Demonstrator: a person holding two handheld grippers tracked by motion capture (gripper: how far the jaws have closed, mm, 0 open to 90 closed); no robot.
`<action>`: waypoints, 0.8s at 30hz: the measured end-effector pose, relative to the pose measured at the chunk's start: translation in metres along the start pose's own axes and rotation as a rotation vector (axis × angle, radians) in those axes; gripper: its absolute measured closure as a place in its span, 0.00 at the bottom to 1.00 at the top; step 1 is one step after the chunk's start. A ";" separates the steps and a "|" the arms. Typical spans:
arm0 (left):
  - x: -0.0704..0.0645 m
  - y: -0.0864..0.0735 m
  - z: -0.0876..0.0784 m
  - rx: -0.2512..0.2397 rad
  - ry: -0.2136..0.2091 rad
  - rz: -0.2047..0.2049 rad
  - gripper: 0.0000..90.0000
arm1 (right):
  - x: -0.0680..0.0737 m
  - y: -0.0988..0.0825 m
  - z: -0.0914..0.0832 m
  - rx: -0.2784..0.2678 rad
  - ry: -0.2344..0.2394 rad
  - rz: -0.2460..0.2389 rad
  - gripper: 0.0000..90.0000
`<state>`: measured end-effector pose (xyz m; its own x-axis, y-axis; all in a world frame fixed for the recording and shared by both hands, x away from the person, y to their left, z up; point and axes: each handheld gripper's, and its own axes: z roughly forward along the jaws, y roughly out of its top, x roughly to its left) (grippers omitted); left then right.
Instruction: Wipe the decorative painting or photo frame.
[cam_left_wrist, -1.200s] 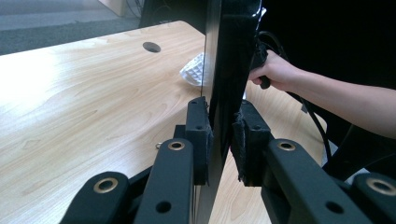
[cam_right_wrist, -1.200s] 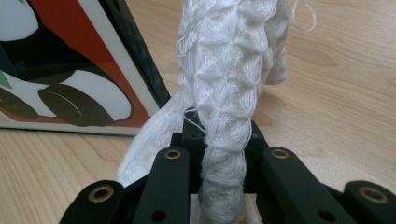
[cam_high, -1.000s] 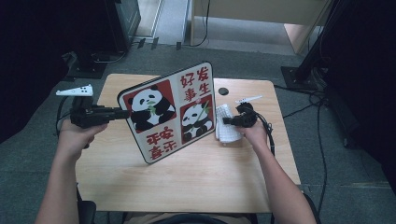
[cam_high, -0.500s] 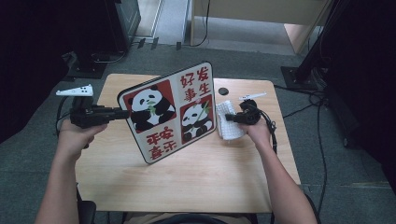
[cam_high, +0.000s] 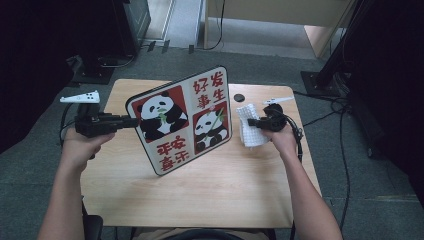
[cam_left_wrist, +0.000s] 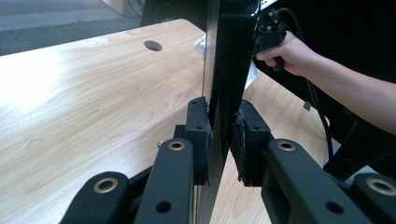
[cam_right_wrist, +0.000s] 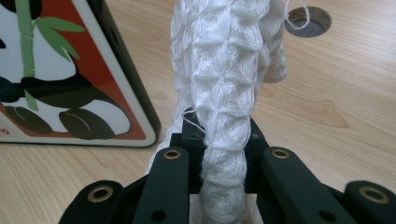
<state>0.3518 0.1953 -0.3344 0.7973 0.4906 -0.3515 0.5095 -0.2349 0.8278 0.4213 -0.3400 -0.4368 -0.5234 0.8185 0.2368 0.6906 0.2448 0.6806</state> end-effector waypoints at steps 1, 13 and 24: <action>0.000 0.000 0.000 0.000 0.000 0.000 0.87 | -0.002 0.000 -0.002 -0.004 -0.003 0.006 0.87; -0.001 0.000 0.000 0.005 0.001 0.000 0.87 | -0.026 -0.005 -0.017 -0.023 -0.051 0.049 0.87; -0.001 0.000 0.000 0.006 0.005 0.005 0.87 | -0.045 -0.009 -0.021 -0.020 -0.088 0.069 0.87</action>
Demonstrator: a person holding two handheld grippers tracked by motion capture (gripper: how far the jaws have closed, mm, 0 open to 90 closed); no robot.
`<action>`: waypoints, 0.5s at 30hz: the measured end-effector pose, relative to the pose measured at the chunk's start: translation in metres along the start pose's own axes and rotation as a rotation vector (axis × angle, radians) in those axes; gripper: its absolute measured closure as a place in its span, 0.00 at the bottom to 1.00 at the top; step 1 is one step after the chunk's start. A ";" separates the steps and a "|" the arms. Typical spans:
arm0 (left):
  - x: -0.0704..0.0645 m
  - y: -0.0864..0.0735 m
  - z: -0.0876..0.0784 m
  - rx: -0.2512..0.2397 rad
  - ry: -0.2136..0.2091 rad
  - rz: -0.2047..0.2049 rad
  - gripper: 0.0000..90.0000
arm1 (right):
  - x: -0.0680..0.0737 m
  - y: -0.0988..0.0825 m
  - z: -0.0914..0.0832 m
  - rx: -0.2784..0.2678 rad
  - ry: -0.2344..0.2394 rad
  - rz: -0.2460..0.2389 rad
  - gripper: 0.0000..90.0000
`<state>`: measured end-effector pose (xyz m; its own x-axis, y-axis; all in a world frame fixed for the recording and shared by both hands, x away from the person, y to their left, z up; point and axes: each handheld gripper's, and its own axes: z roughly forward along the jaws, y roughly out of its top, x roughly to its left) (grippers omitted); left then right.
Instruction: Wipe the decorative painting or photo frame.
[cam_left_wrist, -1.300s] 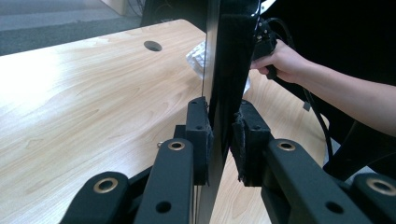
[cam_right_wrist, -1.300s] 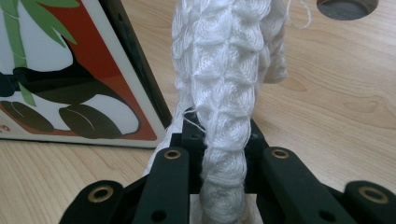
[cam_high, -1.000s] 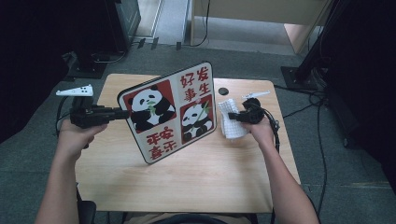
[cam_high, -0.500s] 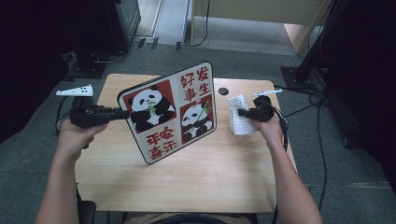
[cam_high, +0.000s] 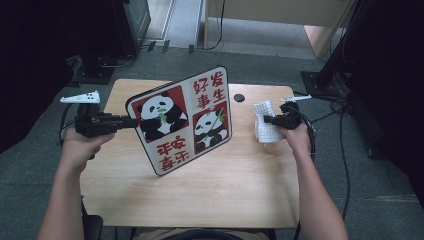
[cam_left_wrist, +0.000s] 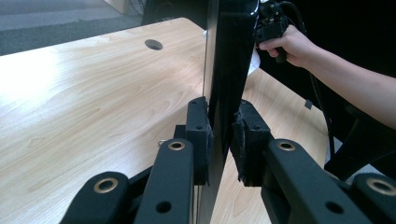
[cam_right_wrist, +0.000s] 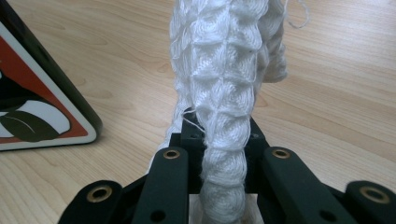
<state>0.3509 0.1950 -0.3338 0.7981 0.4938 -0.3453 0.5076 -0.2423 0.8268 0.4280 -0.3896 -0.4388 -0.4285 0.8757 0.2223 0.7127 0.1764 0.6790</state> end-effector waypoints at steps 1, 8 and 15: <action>0.000 0.000 0.000 0.000 -0.001 0.000 0.87 | -0.001 0.000 0.001 0.001 -0.002 0.001 0.87; 0.000 0.000 0.000 0.000 -0.002 0.001 0.87 | -0.010 -0.003 0.011 0.020 -0.026 0.018 0.86; 0.000 0.000 0.000 0.003 0.001 0.003 0.87 | -0.018 -0.007 0.025 0.037 -0.039 0.039 0.86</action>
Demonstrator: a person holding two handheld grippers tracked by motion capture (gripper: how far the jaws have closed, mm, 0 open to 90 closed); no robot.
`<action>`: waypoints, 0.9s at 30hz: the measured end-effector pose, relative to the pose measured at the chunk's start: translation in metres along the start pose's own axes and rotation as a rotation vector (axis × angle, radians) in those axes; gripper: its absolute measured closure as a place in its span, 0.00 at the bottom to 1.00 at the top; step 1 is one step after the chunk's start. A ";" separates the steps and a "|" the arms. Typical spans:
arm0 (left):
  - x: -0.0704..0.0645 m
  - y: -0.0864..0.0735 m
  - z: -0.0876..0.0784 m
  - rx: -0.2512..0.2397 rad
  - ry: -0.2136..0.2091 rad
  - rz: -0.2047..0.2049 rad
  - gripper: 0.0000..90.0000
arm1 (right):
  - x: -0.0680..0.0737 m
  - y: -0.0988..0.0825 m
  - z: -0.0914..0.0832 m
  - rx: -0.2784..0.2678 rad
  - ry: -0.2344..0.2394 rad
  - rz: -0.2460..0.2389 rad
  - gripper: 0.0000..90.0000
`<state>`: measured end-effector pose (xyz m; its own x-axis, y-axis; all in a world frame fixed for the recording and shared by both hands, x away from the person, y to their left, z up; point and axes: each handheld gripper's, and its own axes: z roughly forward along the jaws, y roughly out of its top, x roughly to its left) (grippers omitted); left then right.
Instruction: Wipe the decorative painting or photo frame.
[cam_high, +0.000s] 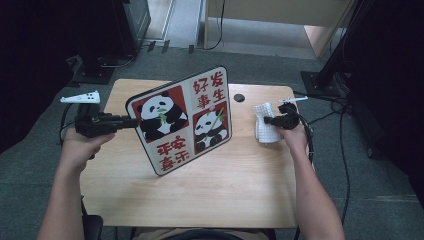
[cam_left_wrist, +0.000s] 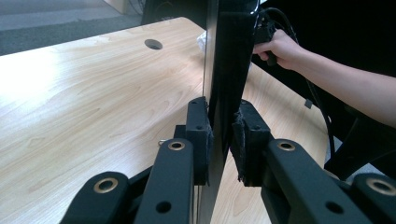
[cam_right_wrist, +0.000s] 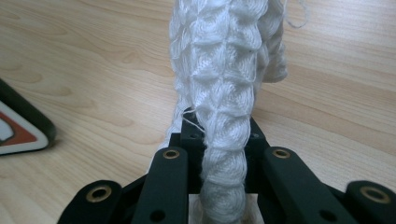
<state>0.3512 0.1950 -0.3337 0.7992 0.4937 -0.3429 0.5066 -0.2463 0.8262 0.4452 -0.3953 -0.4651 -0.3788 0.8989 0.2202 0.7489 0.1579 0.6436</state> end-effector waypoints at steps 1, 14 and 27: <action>0.000 0.000 0.000 0.001 0.001 0.000 0.87 | -0.001 -0.001 0.002 0.002 -0.005 -0.001 0.86; 0.000 0.000 0.000 0.000 0.001 0.002 0.87 | -0.008 -0.009 0.022 0.031 -0.052 0.019 0.86; 0.000 0.000 0.000 0.006 -0.003 -0.008 0.86 | -0.012 -0.014 0.027 0.017 -0.057 0.031 0.79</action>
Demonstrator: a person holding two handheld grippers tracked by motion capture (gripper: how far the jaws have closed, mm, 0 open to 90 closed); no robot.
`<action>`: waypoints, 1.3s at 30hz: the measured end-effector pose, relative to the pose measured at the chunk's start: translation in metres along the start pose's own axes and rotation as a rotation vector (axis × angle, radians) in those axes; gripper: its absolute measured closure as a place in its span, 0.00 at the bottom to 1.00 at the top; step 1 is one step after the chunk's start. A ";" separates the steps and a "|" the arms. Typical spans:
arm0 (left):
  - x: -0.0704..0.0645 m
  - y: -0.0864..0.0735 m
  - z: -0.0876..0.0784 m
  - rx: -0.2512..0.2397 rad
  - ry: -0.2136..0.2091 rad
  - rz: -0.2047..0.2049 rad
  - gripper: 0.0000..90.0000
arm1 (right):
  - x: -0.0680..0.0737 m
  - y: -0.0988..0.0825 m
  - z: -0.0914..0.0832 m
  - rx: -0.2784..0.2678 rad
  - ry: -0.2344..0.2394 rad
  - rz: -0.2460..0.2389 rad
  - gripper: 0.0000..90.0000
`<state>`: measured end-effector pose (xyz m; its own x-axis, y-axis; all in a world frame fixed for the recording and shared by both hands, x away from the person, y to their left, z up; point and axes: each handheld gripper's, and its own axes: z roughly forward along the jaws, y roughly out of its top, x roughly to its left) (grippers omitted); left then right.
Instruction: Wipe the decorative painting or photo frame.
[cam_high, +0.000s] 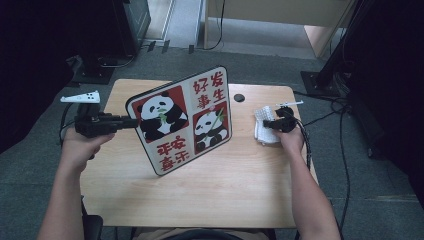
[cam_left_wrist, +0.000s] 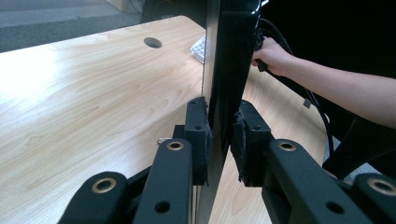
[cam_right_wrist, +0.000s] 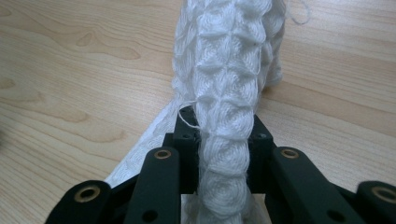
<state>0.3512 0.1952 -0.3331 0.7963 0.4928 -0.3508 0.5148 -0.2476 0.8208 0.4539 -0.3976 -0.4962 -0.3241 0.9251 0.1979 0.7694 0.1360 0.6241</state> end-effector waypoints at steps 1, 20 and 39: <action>0.000 0.000 0.000 0.000 0.001 0.000 0.86 | 0.000 0.000 0.000 0.002 -0.002 0.005 0.78; -0.002 0.001 0.000 0.016 0.013 0.018 0.87 | -0.001 0.002 -0.002 0.015 -0.002 0.035 0.63; -0.003 0.002 0.000 0.023 0.014 0.006 0.86 | 0.000 0.010 -0.024 -0.047 -0.018 0.031 0.48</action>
<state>0.3500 0.1936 -0.3305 0.7948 0.5029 -0.3398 0.5176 -0.2693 0.8122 0.4481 -0.4049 -0.4717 -0.2898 0.9350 0.2045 0.7520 0.0903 0.6529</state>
